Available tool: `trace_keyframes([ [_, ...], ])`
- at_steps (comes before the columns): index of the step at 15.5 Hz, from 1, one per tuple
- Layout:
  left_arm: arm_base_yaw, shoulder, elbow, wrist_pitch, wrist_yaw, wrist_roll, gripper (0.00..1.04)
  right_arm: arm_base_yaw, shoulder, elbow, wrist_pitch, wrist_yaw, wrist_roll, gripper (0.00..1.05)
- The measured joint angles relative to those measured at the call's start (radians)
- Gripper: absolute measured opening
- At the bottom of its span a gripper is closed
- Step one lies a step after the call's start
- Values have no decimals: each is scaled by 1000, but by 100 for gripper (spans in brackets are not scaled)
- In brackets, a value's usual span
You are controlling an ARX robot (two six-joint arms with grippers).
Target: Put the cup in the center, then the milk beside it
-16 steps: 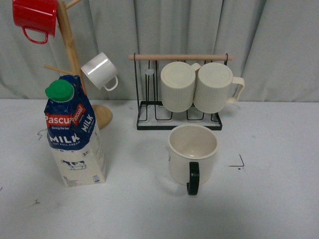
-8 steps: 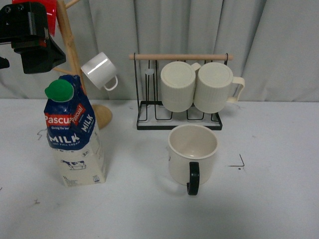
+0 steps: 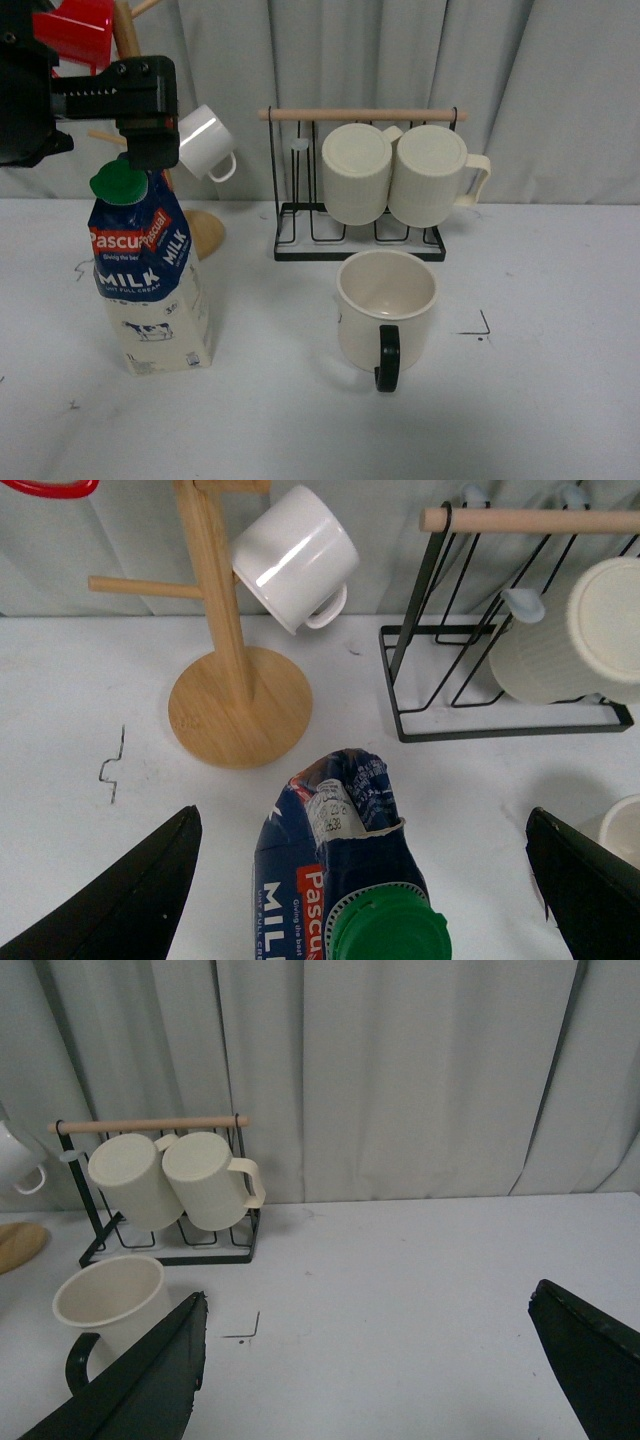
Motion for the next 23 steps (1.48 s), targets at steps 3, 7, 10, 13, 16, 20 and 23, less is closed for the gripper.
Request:
trace_keyframes([
  [3,-11,45,-5,34,-69,53,98,0,0,0,0,0,0,98],
  [7,-18,111,-29,49,-81,71,98,0,0,0,0,0,0,98],
  [10,-31,121,-31,48,-86,52,71,0,0,0,0,0,0,98],
  [13,-44,121,-29,35,-86,39,40,0,0,0,0,0,0,98],
  [16,-63,120,-12,-8,-95,9,23,0,0,0,0,0,0,98],
  [20,-132,106,22,-59,-117,-13,23,0,0,0,0,0,0,98],
  [23,-211,105,74,-45,-123,-31,22,0,0,0,0,0,0,98],
])
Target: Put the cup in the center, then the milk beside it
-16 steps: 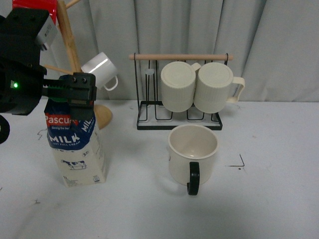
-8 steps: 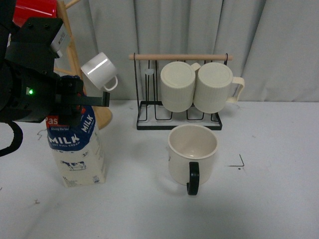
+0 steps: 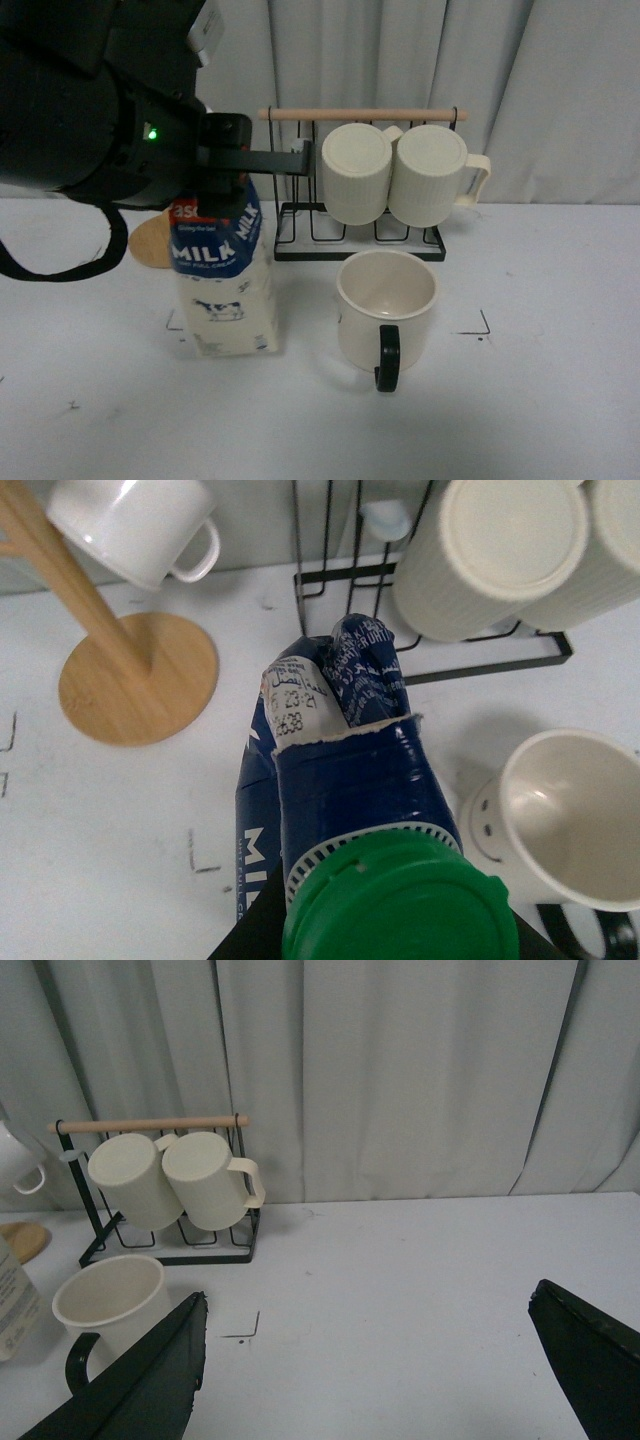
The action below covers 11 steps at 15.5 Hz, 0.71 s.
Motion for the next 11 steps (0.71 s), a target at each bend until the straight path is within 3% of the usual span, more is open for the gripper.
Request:
trace_keyframes([
  [11,-84,61,9,56,-32,-2,22,0,0,0,0,0,0,98],
])
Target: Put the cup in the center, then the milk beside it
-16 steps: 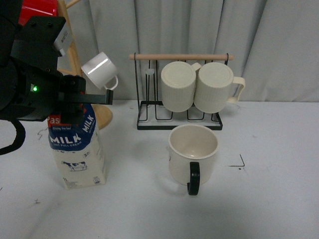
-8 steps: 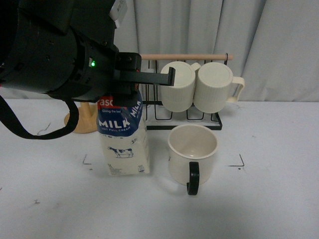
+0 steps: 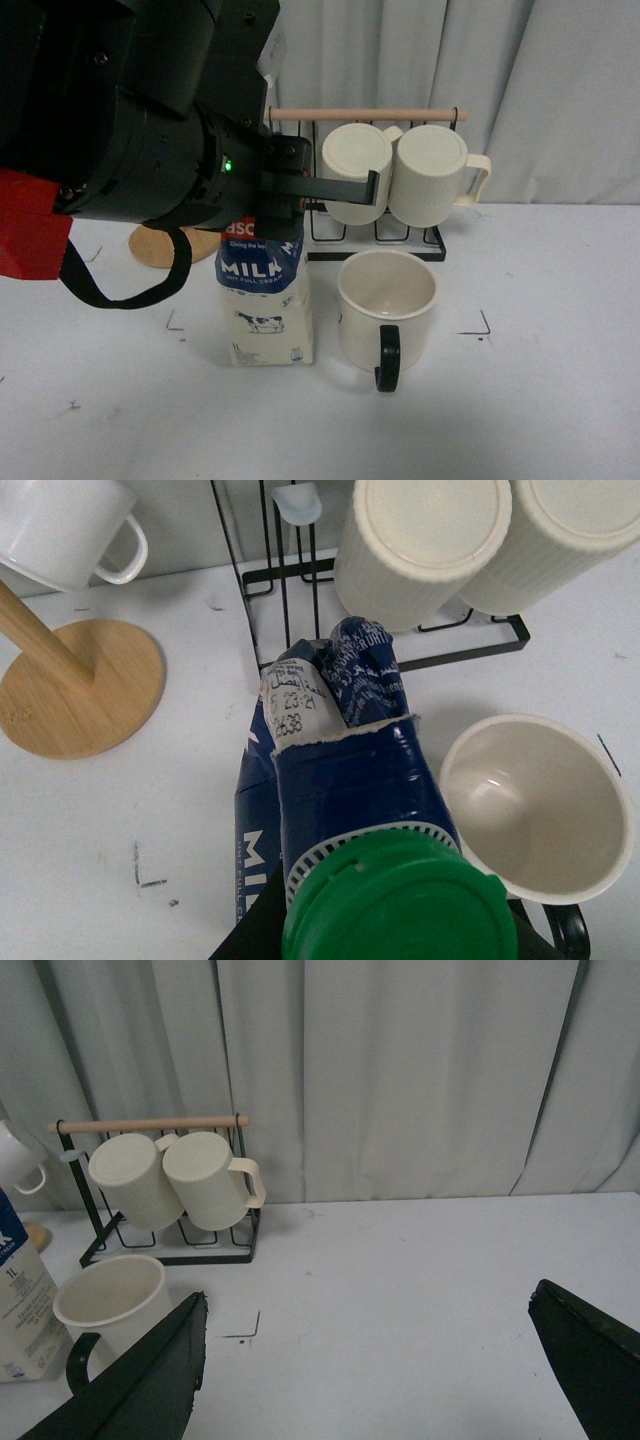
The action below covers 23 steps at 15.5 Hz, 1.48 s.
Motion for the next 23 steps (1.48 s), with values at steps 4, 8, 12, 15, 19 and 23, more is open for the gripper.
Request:
trace_keyframes([
  [4,-14,13,-1,17,-5,2,22,0,0,0,0,0,0,98],
  [8,-32,-12,-18,27,33,3,72,0,0,0,0,0,0,98],
  [12,0,-111,-54,26,86,-49,98,0,0,0,0,0,0,98],
  [15,81,-348,-93,27,172,-67,98,0,0,0,0,0,0,98],
  [19,201,-706,-324,177,24,77,75,0,0,0,0,0,0,98],
  [23,375,-983,-609,202,132,135,31,0,0,0,0,0,0,98],
])
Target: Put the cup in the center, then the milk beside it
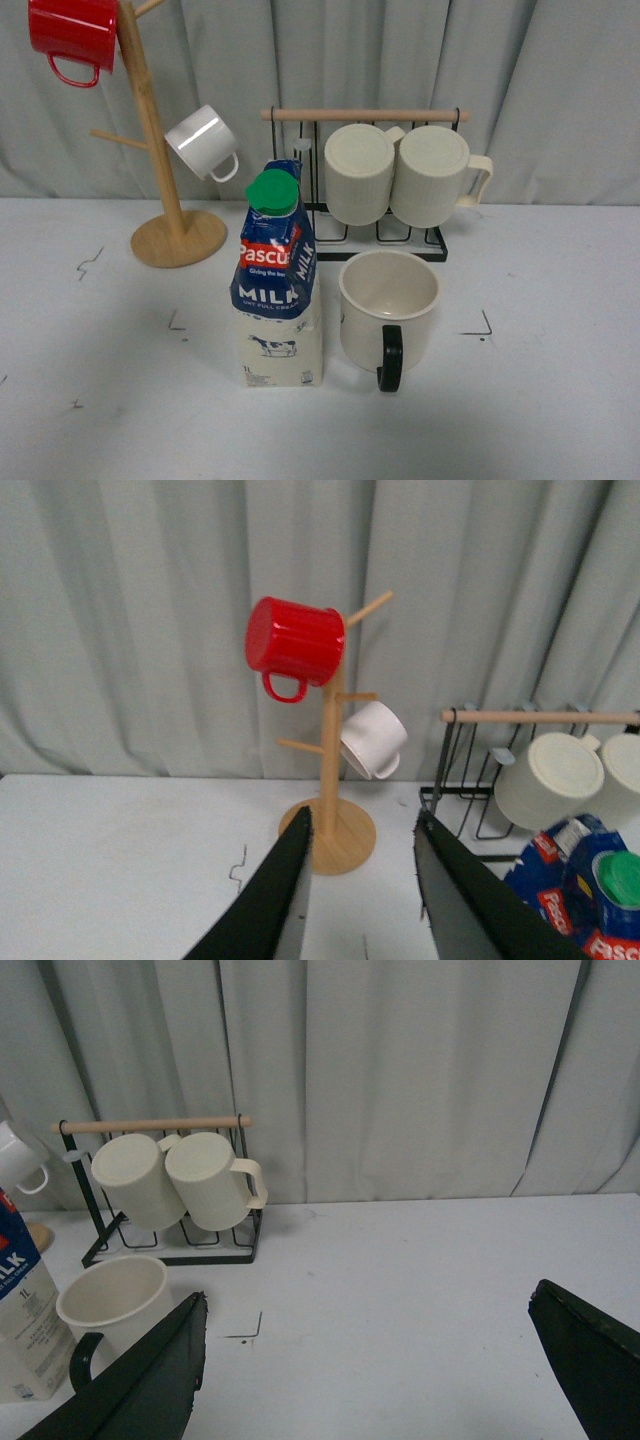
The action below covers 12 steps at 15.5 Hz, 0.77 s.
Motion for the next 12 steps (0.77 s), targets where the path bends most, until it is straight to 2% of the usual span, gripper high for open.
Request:
trace_keyframes([
  [2,25,-47,-76,7,30,3,9,0,0,0,0,0,0,98],
  [3,42,-85,-113,13,42,5,2,0,0,0,0,0,0,98],
  [5,132,-145,-160,8,132,5,2,0,0,0,0,0,0,98],
  [12,134,-296,-254,-53,139,5,2,0,0,0,0,0,0,98],
])
